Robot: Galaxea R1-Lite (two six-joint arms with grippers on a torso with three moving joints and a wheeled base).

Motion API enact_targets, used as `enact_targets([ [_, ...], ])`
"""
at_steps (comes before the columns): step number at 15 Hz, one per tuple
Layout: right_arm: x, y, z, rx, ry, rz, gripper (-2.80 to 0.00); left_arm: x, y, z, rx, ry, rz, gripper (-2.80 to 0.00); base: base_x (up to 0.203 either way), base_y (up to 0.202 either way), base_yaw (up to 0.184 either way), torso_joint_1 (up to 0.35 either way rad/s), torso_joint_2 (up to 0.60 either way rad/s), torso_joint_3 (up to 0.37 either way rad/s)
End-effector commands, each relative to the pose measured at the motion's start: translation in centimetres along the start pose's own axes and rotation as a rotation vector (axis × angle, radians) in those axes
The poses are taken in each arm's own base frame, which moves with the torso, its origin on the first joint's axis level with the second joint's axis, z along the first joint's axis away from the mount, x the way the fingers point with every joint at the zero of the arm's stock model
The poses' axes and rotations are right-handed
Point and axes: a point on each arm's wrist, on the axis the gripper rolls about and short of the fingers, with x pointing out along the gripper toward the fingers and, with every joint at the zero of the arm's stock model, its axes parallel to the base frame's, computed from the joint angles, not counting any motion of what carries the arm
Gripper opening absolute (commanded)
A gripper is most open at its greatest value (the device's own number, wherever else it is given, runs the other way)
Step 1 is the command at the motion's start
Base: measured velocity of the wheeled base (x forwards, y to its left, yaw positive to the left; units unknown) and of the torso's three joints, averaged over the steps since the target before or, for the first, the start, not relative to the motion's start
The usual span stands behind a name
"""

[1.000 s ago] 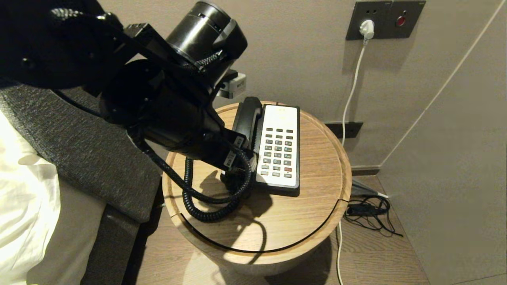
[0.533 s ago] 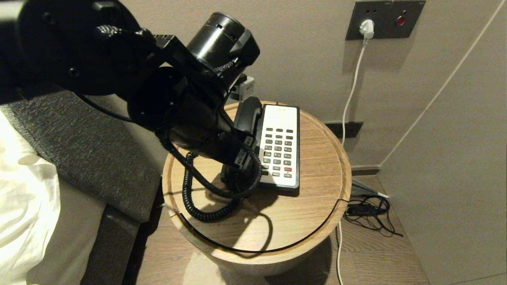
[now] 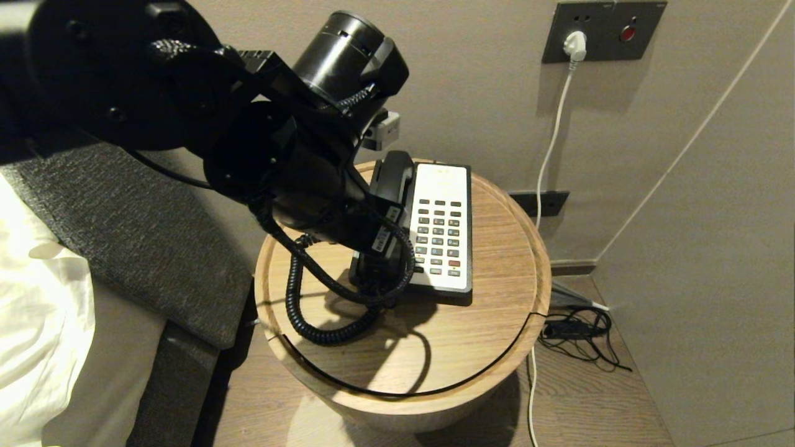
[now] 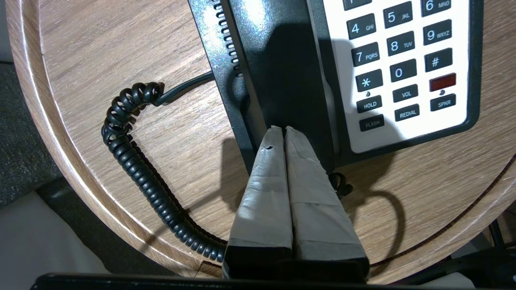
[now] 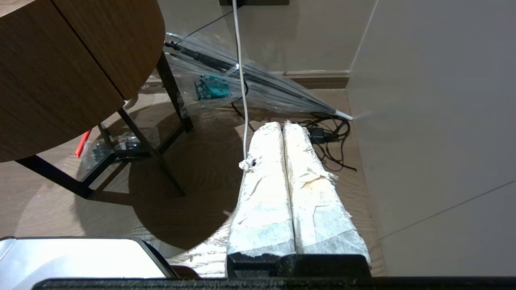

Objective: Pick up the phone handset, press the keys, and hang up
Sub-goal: Pick up the desk phone handset

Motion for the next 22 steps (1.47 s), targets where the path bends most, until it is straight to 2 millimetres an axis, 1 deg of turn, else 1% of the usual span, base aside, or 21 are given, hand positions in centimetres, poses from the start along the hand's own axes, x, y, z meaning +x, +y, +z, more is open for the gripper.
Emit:
enact_targets([
  [1, 0.0, 0.0, 0.0, -0.001, 0.0, 0.0, -2.8, -0.2, 0.1, 0.0, -0.003, -0.011, 0.028, 0.0, 0.0, 0.0, 0.0, 0.0, 0.0, 0.0],
  [4, 0.0, 0.0, 0.0, -0.001, 0.0, 0.0, -2.8, -1.0, 0.3, 0.2, -0.009, -0.04, 0.028, 0.0, 0.0, 0.0, 0.0, 0.0, 0.0, 0.0],
  [6, 0.0, 0.0, 0.0, -0.001, 0.0, 0.0, -2.8, -1.2, 0.2, 0.3, -0.01, -0.052, 0.03, 0.0, 0.0, 0.0, 0.0, 0.0, 0.0, 0.0],
  [9, 0.0, 0.0, 0.0, -0.001, 0.0, 0.0, -2.8, 0.4, -0.4, 1.6, -0.041, -0.148, 0.018, 0.0, 0.0, 0.0, 0.0, 0.0, 0.0, 0.0],
  [11, 0.0, 0.0, 0.0, -0.001, 0.0, 0.0, -2.8, 2.2, -1.0, 2.0, -0.039, -0.161, 0.02, 0.0, 0.0, 0.0, 0.0, 0.0, 0.0, 0.0],
  [13, 0.0, 0.0, 0.0, -0.001, 0.0, 0.0, -2.8, 3.1, -1.0, 2.1, -0.046, -0.16, 0.029, 0.0, 0.0, 0.0, 0.0, 0.0, 0.0, 0.0],
  [19, 0.0, 0.0, 0.0, -0.001, 0.0, 0.0, -2.8, 3.8, 0.0, 2.3, -0.056, -0.157, 0.091, 0.0, 0.0, 0.0, 0.0, 0.0, 0.0, 0.0],
  [22, 0.0, 0.0, 0.0, -0.001, 0.0, 0.0, -2.8, 3.9, 0.2, 2.3, -0.057, -0.156, 0.094, 0.0, 0.0, 0.0, 0.0, 0.0, 0.0, 0.0],
])
